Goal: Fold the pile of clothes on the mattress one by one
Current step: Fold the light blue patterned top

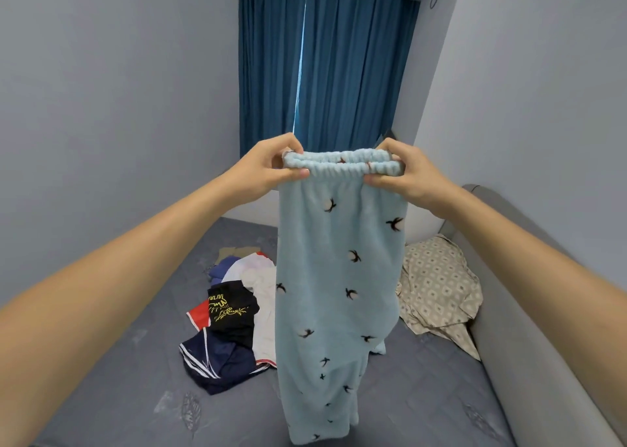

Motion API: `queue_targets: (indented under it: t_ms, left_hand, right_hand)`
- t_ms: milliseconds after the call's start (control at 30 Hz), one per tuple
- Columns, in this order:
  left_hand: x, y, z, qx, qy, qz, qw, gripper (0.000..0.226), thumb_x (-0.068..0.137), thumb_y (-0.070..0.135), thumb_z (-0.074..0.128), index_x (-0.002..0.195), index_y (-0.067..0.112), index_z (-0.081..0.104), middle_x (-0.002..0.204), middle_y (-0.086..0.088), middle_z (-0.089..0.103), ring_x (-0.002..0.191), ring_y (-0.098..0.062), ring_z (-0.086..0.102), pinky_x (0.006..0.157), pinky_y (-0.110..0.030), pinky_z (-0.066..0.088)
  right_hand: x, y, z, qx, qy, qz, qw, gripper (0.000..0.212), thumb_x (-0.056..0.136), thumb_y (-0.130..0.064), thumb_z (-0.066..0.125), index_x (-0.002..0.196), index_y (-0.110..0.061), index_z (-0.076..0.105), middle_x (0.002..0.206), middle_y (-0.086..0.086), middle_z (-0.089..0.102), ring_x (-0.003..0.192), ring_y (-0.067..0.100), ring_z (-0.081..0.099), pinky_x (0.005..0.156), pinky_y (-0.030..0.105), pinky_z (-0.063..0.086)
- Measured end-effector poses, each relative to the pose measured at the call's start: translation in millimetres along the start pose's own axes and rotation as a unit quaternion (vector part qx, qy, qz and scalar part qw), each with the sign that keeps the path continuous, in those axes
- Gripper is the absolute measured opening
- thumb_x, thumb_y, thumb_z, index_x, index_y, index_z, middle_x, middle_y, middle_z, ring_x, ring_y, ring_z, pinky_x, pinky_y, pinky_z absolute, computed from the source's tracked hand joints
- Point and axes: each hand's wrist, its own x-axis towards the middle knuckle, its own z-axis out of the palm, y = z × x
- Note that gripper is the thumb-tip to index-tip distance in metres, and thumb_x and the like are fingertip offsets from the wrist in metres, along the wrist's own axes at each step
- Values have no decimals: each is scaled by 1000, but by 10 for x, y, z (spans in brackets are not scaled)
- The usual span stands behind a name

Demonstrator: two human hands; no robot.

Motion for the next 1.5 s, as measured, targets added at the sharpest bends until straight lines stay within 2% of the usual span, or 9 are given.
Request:
queue_targets:
  t_ms: [167, 467, 667, 833, 1100, 1200, 1300, 1433, 1500]
  left_hand:
    - [-218, 300, 215, 29, 29, -8, 999, 28, 97, 35, 71, 100, 14, 53, 83, 0, 54, 77, -15, 46, 70, -37, 38]
    - [-637, 1164, 912, -13, 111, 8, 994, 26, 102, 32, 64, 101, 12, 48, 86, -6, 48, 81, -19, 43, 71, -35, 36]
    - [-664, 1546, 1132, -17, 116, 4, 993, 28, 99, 41, 67, 97, 19, 50, 87, -12, 50, 81, -22, 44, 72, -42, 36]
    - [-624, 1531, 1334, -10, 93, -12, 996, 30, 101, 42, 65, 99, 16, 48, 88, -12, 51, 81, -22, 46, 73, -42, 38]
    - [-555, 981, 1669, -21, 72, -51, 996, 25, 103, 33, 63, 103, 13, 49, 93, -21, 57, 84, -17, 56, 75, -34, 47]
    - [-477, 617, 1760, -36, 63, -70, 995, 23, 102, 33, 65, 103, 15, 50, 96, -15, 60, 86, -15, 59, 77, -33, 49]
    - [-356, 95, 1832, -45, 51, -103, 992, 25, 101, 31, 67, 104, 14, 49, 103, -22, 61, 88, -14, 63, 72, -40, 54]
    - [-102, -837, 1925, -45, 33, -136, 989, 27, 101, 28, 68, 102, 9, 49, 97, -20, 61, 84, -13, 62, 72, -37, 50]
    - [87, -1398, 1999, -46, 21, -150, 987, 28, 100, 28, 69, 102, 7, 50, 99, -27, 61, 86, -17, 61, 75, -37, 49]
  right_hand:
    - [-353, -29, -128, 20, -1, -28, 999, 25, 94, -26, 77, 106, -13, 59, 85, 12, 63, 77, 12, 54, 72, 33, 44]
    - [-1241, -219, -530, 54, 56, -77, 994, 23, 94, -25, 76, 102, -11, 59, 87, -2, 62, 77, 8, 56, 72, 30, 48]
    - [-1540, -215, -795, 74, 62, -77, 992, 24, 94, -28, 76, 104, -14, 59, 89, 0, 64, 79, 9, 59, 73, 35, 51]
    - [-1672, -60, -858, 74, 60, -67, 993, 23, 95, -25, 75, 106, -12, 59, 93, 1, 65, 82, 8, 60, 72, 25, 51]
    - [-1594, 516, -623, 70, 55, -27, 996, 23, 93, -25, 77, 108, -17, 61, 96, -6, 65, 86, 6, 62, 75, 26, 55]
    - [-1450, 841, -431, 61, 52, 1, 997, 24, 92, -28, 77, 109, -22, 62, 103, 0, 66, 93, 11, 63, 80, 31, 55]
    - [-1233, 1240, -170, 62, 36, 29, 997, 25, 92, -29, 78, 110, -25, 61, 107, 5, 67, 97, 18, 65, 81, 34, 56]
    - [-796, 1906, 254, 48, 2, 66, 997, 26, 92, -23, 78, 111, -22, 59, 101, -1, 66, 83, 0, 60, 76, 23, 52]
    - [-531, 2324, 513, 42, -8, 94, 995, 27, 92, -23, 78, 111, -23, 59, 100, -4, 68, 82, 1, 61, 76, 24, 52]
